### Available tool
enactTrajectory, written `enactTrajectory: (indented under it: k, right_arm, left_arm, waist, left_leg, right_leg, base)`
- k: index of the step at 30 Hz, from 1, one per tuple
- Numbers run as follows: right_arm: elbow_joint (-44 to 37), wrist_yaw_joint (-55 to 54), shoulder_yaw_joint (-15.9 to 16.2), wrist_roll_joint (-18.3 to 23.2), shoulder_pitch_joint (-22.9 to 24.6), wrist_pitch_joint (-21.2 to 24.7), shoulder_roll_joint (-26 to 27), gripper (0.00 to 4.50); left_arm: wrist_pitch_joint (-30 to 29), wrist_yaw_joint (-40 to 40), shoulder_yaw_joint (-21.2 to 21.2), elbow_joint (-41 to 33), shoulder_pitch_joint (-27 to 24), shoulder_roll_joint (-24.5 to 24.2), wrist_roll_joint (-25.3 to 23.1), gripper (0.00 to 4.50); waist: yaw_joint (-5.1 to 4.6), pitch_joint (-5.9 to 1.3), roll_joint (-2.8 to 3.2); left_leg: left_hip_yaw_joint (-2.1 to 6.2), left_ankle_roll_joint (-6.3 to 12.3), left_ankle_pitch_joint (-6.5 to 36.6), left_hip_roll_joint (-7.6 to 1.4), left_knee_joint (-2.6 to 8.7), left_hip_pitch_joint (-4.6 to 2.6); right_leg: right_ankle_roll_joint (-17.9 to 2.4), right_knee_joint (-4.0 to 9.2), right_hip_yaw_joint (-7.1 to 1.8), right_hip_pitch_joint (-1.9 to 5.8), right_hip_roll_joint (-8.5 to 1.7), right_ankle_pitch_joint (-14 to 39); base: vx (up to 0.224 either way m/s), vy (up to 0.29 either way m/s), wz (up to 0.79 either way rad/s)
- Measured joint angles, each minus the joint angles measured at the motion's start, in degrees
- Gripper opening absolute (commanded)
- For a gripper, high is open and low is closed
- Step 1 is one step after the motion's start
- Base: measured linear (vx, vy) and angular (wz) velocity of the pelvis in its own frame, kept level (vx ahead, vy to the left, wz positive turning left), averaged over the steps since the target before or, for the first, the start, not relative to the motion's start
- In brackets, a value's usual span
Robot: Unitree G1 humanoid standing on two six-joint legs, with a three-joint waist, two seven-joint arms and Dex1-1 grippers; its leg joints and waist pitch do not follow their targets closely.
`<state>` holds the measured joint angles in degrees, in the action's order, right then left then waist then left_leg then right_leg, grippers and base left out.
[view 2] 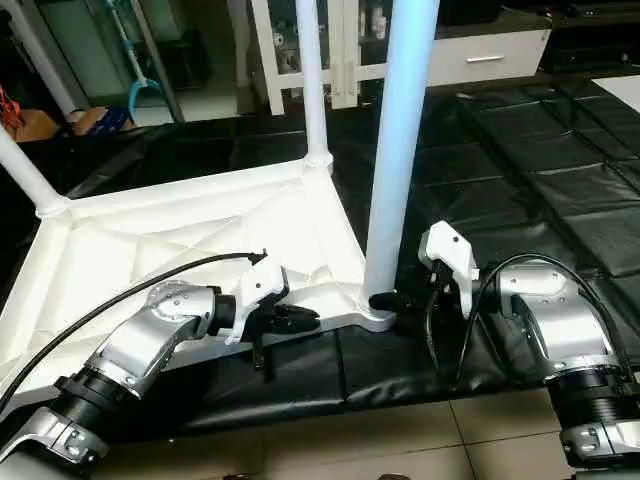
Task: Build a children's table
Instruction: Rotate leg to tighten
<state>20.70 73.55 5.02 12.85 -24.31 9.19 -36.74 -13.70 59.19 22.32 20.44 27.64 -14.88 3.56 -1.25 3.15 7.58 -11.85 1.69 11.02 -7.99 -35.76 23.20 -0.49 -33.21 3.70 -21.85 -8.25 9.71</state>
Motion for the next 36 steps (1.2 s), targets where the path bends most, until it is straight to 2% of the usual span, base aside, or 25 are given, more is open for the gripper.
enactTrajectory:
  k: [9,10,15,24,26,29,30,36]
  right_arm:
    - [2.2,-0.2,0.0,-0.1,-0.6,-1.4,1.4,1.89]
    - [2.5,-0.2,0.0,-0.1,-0.7,-1.4,1.6,2.44]
    - [2.7,-0.3,0.8,-0.2,-0.8,-1.2,2.4,3.01]
    - [3.3,0.0,2.1,-2.0,-1.1,-2.4,2.2,3.01]
    - [3.3,0.1,2.1,-2.0,-1.2,-2.4,2.2,2.73]
    - [3.8,0.4,2.1,-1.9,-1.3,-2.5,2.2,2.55]
    - [4.1,0.6,2.1,-1.8,-1.4,-2.5,2.2,2.28]
    - [4.3,1.1,2.1,-1.6,-1.5,-2.3,2.2,2.02]
  left_arm:
    - [-0.2,0.0,0.0,-0.1,-0.2,-0.3,-0.1,0.0]
    - [-0.2,0.0,0.0,-0.3,-0.2,-0.4,-0.2,0.0]
    - [-0.5,0.1,0.4,-1.0,-0.4,-0.3,-0.5,0.0]
    - [-0.5,0.5,1.0,-1.5,-0.5,-0.3,-0.5,0.0]
    - [-0.6,0.5,1.0,-1.5,-0.5,-0.3,-0.5,0.0]
    - [-0.7,0.5,0.9,-1.5,-0.5,-0.4,-0.5,0.0]
    - [-0.7,0.5,0.9,-1.5,-0.5,-0.4,-0.5,0.0]
    - [-0.9,0.5,0.9,-1.7,-0.5,-0.4,-0.5,0.0]
  waist:
    - [-0.29,-0.27,-0.04]
    - [-0.36,-0.28,-0.04]
    - [-0.06,-0.31,-0.01]
    - [0.18,-0.31,0.0]
    - [0.15,-0.31,0.0]
    - [0.12,-0.31,0.0]
    - [0.11,-0.31,0.0]
    - [0.1,-0.31,-0.01]
  left_leg:
    - [0.0,-0.01,0.0,-0.01,0.03,-0.09]
    - [0.0,-0.01,0.0,-0.01,0.05,-0.1]
    - [0.0,-0.01,0.0,-0.01,0.07,-0.09]
    - [-0.03,-0.01,0.0,-0.01,0.08,-0.04]
    - [-0.03,-0.01,0.0,-0.01,0.07,-0.04]
    - [-0.03,-0.01,0.0,-0.01,0.08,-0.05]
    - [-0.03,-0.01,0.0,-0.01,0.08,-0.05]
    - [-0.03,-0.01,0.0,-0.01,0.08,-0.04]
  right_leg:
    - [0.0,0.0,0.01,-0.01,0.01,0.0]
    - [0.0,0.0,0.01,-0.01,0.02,0.0]
    - [0.0,0.01,0.0,-0.01,0.02,0.0]
    - [0.0,0.03,-0.01,0.01,0.02,0.0]
    - [0.0,0.03,-0.02,0.01,0.02,0.0]
    - [0.0,0.03,-0.02,0.01,0.02,0.0]
    - [0.0,0.03,-0.02,0.01,0.02,0.0]
    - [0.0,0.03,-0.02,0.01,0.02,0.0]
  base:
    - [0.0,0.0,0.0]
    - [0.0,0.0,0.0]
    - [0.0,0.0,0.0]
    - [0.0,0.0,0.0]
    - [0.0,0.0,0.0]
    - [0.0,0.0,0.0]
    - [0.0,0.0,0.0]
    - [0.0,0.0,0.0]
